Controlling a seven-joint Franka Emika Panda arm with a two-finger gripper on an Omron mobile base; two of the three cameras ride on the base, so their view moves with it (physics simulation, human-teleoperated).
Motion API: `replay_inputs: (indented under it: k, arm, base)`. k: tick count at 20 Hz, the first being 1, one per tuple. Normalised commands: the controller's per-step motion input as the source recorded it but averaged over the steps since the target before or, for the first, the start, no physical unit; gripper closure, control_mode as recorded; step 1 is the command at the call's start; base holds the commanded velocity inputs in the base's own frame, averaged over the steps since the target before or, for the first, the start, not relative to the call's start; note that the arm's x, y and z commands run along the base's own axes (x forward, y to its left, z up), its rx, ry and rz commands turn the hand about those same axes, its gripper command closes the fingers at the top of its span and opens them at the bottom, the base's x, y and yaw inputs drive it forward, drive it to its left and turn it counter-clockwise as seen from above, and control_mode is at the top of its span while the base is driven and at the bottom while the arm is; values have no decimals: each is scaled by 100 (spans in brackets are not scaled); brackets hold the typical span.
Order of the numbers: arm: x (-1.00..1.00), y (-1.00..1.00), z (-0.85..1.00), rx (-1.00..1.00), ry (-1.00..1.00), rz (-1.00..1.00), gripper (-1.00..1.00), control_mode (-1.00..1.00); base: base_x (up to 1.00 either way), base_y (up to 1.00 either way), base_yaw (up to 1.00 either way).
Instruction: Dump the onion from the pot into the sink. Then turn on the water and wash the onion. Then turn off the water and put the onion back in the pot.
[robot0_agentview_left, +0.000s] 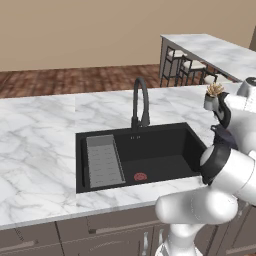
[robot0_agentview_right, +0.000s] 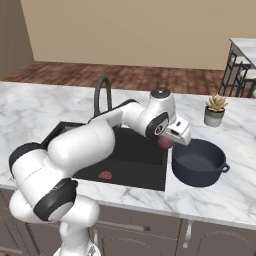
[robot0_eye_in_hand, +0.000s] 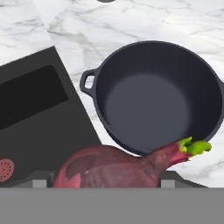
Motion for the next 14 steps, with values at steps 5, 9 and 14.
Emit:
replay_inputs:
  k: [5,9,14]
  arm:
    - [1,-43,-13,6,0,-2,100,-100]
    - [20,-32,-24,4,0,0,100,-100]
    - [10,-28,-27,3,0,0,100,-100]
  base:
    - [0,0,0]
    - [0,0,0]
    - [0,0,0]
